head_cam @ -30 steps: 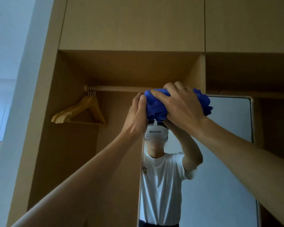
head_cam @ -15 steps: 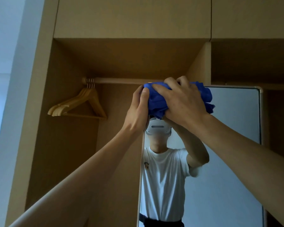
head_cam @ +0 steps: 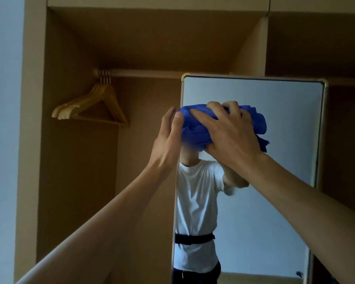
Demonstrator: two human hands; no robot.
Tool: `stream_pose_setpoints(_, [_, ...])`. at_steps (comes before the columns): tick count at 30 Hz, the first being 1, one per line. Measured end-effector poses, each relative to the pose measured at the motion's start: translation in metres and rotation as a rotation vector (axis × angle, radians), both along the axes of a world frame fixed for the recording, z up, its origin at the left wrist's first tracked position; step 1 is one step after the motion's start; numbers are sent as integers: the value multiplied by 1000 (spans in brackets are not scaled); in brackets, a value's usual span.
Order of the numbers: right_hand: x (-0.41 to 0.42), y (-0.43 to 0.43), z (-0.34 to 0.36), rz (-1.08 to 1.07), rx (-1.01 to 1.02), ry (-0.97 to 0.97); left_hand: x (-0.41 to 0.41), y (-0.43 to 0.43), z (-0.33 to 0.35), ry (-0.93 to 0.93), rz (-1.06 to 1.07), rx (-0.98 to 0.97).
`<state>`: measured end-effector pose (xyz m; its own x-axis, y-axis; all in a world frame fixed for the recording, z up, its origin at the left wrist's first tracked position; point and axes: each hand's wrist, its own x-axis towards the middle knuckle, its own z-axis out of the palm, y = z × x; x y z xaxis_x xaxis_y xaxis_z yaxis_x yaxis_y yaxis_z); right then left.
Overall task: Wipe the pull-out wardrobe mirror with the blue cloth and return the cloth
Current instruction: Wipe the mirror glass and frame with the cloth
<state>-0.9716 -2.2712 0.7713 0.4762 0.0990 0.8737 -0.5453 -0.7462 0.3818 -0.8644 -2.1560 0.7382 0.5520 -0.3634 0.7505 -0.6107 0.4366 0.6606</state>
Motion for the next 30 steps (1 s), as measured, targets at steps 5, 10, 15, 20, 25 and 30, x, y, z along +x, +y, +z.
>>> stream_pose_setpoints(5, [-3, 4, -32, -15, 47, 57, 2, 1, -28, 49, -18, 30])
stream_pose_setpoints(10, [-5, 7, -67, -35, 77, 88, 2, 4, -64, 99, -46, 61])
stream_pose_setpoints(15, [-6, 9, -104, -36, 92, 104, 0, 9, -103, 203, -62, 136])
stream_pose_setpoints(20, [-6, 13, -152, -28, 110, 134, -1, 11, -139, 297, -98, 194])
stream_pose_setpoints(25, [-6, 17, -195, -57, 167, 202, -1, 12, -173, 390, -77, 232])
stream_pose_setpoints(30, [-9, 21, -241, -70, 225, 268, 0, 9, -210, 462, -63, 265])
